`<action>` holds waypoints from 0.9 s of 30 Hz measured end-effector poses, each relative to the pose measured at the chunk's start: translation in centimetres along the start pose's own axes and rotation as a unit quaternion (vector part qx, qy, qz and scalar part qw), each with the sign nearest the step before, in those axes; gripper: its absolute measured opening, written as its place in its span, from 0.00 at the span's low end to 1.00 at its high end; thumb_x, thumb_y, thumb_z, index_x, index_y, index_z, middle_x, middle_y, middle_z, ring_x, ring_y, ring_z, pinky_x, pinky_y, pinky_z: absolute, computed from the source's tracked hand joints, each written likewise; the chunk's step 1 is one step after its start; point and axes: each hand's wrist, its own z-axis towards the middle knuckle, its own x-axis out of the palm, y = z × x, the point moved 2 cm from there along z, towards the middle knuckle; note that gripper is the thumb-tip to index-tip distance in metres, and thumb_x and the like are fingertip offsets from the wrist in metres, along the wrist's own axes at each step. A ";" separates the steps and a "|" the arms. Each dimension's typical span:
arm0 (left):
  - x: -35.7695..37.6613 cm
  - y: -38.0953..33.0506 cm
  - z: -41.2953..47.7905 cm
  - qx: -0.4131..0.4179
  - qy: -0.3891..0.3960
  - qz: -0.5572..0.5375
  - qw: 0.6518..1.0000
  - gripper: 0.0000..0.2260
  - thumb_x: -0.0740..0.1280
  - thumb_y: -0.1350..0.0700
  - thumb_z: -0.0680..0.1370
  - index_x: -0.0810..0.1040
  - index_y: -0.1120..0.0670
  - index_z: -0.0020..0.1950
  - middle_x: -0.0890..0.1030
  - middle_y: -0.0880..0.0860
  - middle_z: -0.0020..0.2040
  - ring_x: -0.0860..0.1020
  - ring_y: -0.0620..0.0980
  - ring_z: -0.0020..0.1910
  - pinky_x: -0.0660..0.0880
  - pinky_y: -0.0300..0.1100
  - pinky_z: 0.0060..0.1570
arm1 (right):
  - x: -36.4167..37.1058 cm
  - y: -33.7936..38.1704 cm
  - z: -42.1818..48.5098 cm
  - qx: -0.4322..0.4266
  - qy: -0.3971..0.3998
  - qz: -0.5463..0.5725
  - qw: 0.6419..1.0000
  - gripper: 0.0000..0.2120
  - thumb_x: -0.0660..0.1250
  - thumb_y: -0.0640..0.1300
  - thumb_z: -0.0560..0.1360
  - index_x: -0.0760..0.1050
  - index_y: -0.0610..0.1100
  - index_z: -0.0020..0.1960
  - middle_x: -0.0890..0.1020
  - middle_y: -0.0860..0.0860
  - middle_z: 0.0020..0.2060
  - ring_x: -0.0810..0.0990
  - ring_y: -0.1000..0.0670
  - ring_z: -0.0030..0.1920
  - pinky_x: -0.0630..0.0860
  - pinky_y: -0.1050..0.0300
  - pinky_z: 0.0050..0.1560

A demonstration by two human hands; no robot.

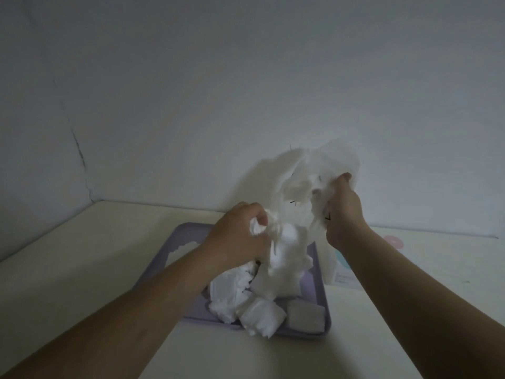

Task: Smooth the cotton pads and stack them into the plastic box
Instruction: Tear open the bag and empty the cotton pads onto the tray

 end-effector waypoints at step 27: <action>2.8 -3.6 1.9 0.070 0.011 0.077 0.994 0.15 0.69 0.46 0.78 0.77 0.44 0.65 0.79 0.46 0.57 0.80 0.51 0.53 0.79 0.52 0.53 | 0.5 2.7 -1.0 -0.051 0.088 0.001 0.995 0.33 0.53 0.68 0.81 0.85 0.44 0.58 0.89 0.47 0.50 0.87 0.42 0.54 0.79 0.39 0.66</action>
